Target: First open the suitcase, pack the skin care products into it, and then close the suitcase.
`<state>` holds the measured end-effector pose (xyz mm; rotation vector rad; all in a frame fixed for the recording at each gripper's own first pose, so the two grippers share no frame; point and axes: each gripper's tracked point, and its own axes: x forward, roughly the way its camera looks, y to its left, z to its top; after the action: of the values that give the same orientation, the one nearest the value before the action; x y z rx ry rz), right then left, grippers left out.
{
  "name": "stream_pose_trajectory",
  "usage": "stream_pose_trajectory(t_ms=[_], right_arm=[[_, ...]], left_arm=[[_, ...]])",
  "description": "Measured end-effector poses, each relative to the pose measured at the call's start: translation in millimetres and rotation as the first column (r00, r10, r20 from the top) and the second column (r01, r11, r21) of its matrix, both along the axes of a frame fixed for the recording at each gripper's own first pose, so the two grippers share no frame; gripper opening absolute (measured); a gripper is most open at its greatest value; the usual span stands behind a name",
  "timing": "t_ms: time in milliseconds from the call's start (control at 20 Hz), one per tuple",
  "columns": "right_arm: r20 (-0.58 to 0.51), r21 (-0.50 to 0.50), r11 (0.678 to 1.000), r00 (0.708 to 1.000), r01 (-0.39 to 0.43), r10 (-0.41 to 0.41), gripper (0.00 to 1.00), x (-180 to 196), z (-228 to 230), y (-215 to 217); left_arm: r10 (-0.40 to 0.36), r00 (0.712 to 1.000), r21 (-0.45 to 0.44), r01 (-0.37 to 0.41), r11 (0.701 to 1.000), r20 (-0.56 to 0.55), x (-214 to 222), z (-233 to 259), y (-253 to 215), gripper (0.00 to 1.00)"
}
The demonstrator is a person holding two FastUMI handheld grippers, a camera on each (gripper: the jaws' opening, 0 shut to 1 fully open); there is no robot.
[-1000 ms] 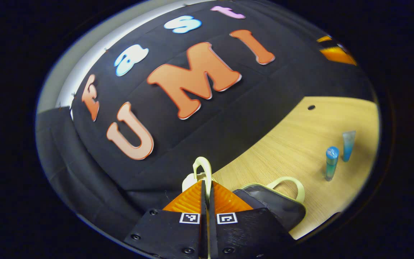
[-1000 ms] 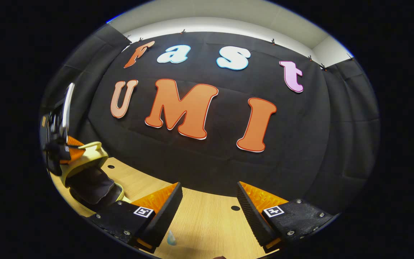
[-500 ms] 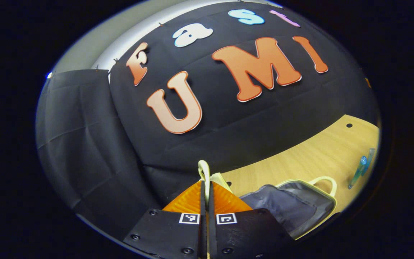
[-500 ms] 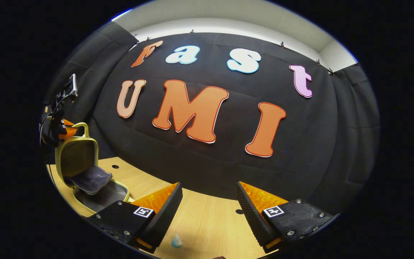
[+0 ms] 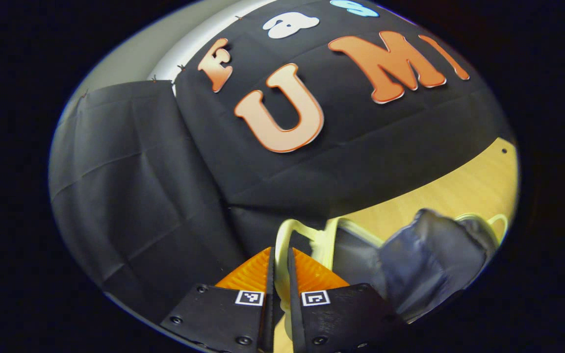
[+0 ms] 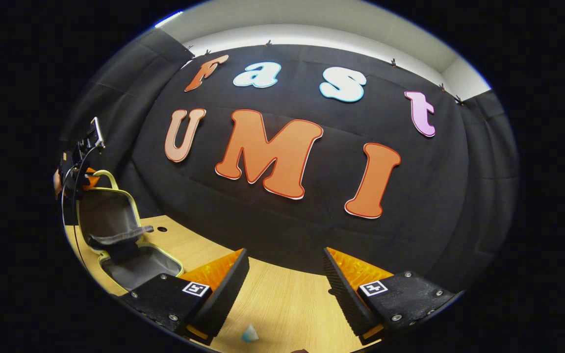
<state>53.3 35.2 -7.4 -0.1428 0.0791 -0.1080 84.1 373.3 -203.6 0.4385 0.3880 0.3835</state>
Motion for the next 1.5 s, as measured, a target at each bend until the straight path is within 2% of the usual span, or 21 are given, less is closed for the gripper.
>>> stream_pose_trajectory(t_ms=[50,200,250,300,350,400,450,650,900,950,1200,1300,1500], right_arm=[[-0.004,-0.002,1.0,1.0,0.0,0.0,0.95,-1.9,-0.4,1.1],[-0.018,-0.006,1.0,1.0,0.006,-0.007,0.95,-4.7,-4.7,1.6],[-0.024,-0.004,1.0,1.0,0.007,-0.007,0.95,-6.3,-6.4,2.2],[-0.032,-0.002,1.0,0.999,-0.001,0.001,0.95,-8.2,-7.9,3.8],[-0.036,-0.001,1.0,0.999,-0.01,0.01,0.95,-11.0,-9.3,5.8],[-0.038,-0.004,1.0,0.999,-0.012,0.012,0.95,-13.7,-9.4,6.5],[-0.038,-0.007,1.0,0.999,-0.015,0.015,0.95,-15.9,-10.0,4.4],[-0.051,0.026,1.0,0.999,-0.003,0.004,0.95,-26.6,-18.0,0.0],[-0.076,0.052,0.999,0.997,-0.006,0.009,0.95,-39.3,-32.6,-5.7],[-0.081,0.056,0.998,0.997,-0.006,0.011,0.95,-41.2,-36.4,-8.0],[-0.12,0.086,0.995,0.991,-0.048,0.058,0.95,-44.2,-63.5,-1.9],[-0.141,0.108,0.991,0.986,-0.073,0.087,0.95,-45.8,-75.3,0.9],[-0.178,0.124,0.986,0.975,-0.112,0.133,0.96,-44.9,-105.7,-2.4]], left_arm=[[0.014,1.0,-0.013,-0.015,1.0,-0.008,-1.5,-5.6,9.0,0.14],[0.004,1.0,-0.121,-0.002,0.993,0.01,-9.3,-9.5,-4.1,0.49],[-0.007,1.0,-0.146,0.01,0.989,0.018,-9.2,-5.2,-16.7,0.57],[-0.041,0.999,-0.179,0.044,0.983,0.021,-8.4,-6.0,-33.0,0.71],[-0.073,0.997,-0.217,0.078,0.973,0.028,-5.1,-4.3,-51.0,0.74],[-0.107,0.993,-0.247,0.115,0.962,0.045,-6.0,0.3,-69.7,0.84],[-0.141,0.988,-0.27,0.153,0.951,0.062,-6.1,9.1,-90.5,0.91],[-0.265,0.958,-0.323,0.288,0.901,0.114,0.7,30.1,-174.6,0.96],[-0.429,0.892,-0.352,0.45,0.821,0.14,-10.3,35.5,-290.9,0.97],[-0.46,0.877,-0.373,0.476,0.796,0.138,-14.9,31.9,-315.2,0.97],[-0.591,0.798,-0.458,0.573,0.68,0.121,-44.1,10.0,-424.9,0.97],[-0.631,0.768,-0.472,0.6,0.646,0.112,-51.7,1.8,-460.9,0.97],[-0.664,0.741,-0.52,0.606,0.602,0.096,-60.8,-22.5,-511.6,0.97]])
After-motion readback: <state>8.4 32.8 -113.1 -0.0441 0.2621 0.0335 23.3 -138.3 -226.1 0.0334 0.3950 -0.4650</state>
